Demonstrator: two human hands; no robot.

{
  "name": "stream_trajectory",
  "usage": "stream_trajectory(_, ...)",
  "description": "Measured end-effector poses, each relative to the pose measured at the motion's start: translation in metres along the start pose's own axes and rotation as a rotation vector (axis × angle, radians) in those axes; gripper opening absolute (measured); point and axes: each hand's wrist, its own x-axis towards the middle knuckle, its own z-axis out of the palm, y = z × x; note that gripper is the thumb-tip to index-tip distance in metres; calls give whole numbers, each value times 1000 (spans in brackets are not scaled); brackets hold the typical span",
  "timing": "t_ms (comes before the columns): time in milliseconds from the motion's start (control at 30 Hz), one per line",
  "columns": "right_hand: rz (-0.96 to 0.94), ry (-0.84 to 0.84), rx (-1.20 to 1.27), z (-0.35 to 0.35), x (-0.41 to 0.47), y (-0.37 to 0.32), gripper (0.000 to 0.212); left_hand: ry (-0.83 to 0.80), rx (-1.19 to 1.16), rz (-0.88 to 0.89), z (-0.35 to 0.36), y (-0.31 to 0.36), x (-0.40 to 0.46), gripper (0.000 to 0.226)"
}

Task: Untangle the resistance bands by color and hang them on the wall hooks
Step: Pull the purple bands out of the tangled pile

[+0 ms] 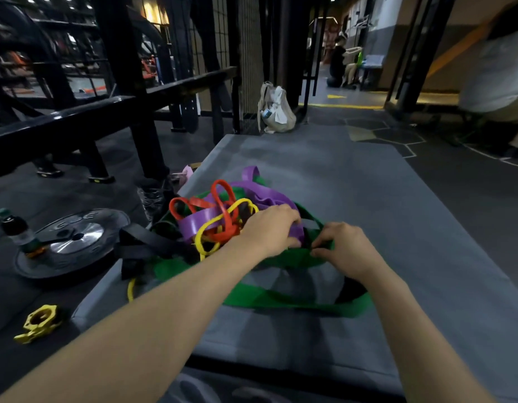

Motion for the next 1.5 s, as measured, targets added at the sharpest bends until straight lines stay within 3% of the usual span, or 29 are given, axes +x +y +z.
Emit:
stream_trajectory(100,8,-15,1,0,-1,7,15,-169,54,-39,15,0,20,54)
stream_trajectory(267,8,-28,15,6,-5,10,18,-214,19,-110,34,-5,25,49)
stream_trajectory(433,26,-52,3,7,-7,12,22,7,3,-170,13,-18,20,32)
stream_trajectory(600,27,21,25,8,-7,12,19,209,-38,-250,-10,-39,5,32)
stream_trajectory(967,103,90,-2,17,1,4,18,508,-542,-436,-44,-53,-18,20)
stream_trajectory(1067,124,46,-33,20,1,-1,20,488,-738,-383,-41,-57,-29,8)
stream_trajectory(1200,136,58,-45,20,-1,-10,17,526,-1036,-339,-51,-49,-40,19)
stream_trajectory(1367,113,107,-28,20,-2,-19,13,554,-1381,-186,-86,-29,-39,15)
stream_trajectory(1500,124,100,-6,20,-3,-20,7,488,-1342,-170,-91,-18,-33,12)
